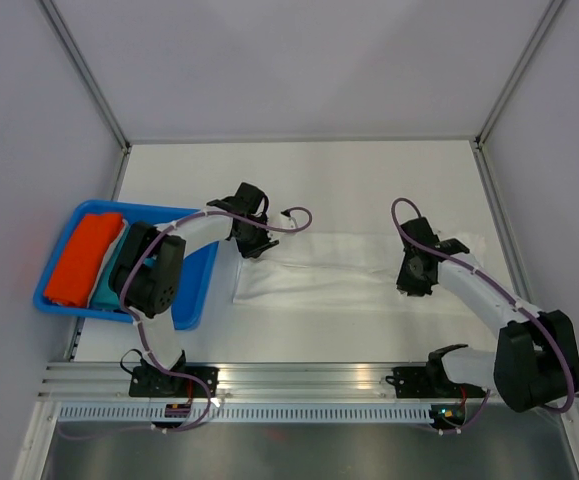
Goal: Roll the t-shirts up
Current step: Fold the tshirt
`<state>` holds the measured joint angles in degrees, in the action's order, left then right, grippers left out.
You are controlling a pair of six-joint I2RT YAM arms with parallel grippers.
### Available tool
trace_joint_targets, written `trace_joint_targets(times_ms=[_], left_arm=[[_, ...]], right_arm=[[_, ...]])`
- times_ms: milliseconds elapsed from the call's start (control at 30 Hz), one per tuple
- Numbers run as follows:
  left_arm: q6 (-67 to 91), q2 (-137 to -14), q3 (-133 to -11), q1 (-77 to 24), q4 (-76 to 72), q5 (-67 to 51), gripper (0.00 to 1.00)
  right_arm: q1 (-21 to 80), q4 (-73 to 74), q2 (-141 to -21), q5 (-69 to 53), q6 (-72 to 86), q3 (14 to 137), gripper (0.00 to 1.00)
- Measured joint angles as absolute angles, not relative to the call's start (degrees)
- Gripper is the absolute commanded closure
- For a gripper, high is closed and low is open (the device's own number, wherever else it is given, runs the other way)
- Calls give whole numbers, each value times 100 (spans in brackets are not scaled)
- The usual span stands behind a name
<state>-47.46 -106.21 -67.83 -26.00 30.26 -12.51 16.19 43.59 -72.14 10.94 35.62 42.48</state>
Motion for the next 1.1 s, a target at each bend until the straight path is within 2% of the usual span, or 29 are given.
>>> trace_joint_targets(times_ms=[67, 200, 300, 367, 433, 500, 600, 667, 733, 1000, 1100], left_arm=[[-4764, -10597, -6742, -2593, 2985, -1251, 65], [-4786, -10560, -6687, -2582, 2921, -1253, 65], [-4786, -10558, -6678, -2576, 2908, -1256, 65], [-4781, -10558, -6678, -2574, 2906, -1256, 65], [-4775, -10558, -6681, -2574, 2904, -1253, 65], [-4733, -10549, -6681, -2574, 2904, -1249, 65], [-4617, -10547, -6692, -2574, 2906, -1201, 65], [-4484, -10547, -6735, -2571, 2912, -1090, 65], [-4313, -10549, -6834, -2550, 2899, -943, 64], [-3570, -11205, -7653, -2283, 2495, -283, 65], [-3435, -11340, -7664, -2248, 2456, -196, 65]], right_arm=[[1621, 4508, -7035, 913, 3667, 4248, 68], [1629, 4886, -6414, 884, 3826, 4344, 66], [1568, 5006, -6206, 1288, 3795, 4810, 73], [1297, 4794, -6294, 1382, 3664, 5129, 82], [705, 4348, -6558, 1299, 3481, 5286, 88], [-121, 3898, -7032, 1208, 3306, 5345, 89], [-1177, 3380, -7878, 1199, 3140, 5400, 82], [-1664, 3098, -8385, 1249, 3030, 5461, 73], [-1916, 2882, -8844, 1234, 2908, 5629, 63], [-2130, 2176, -10029, 1144, 2445, 6158, 64], [-2215, 2008, -10208, 1131, 2355, 6191, 72]])
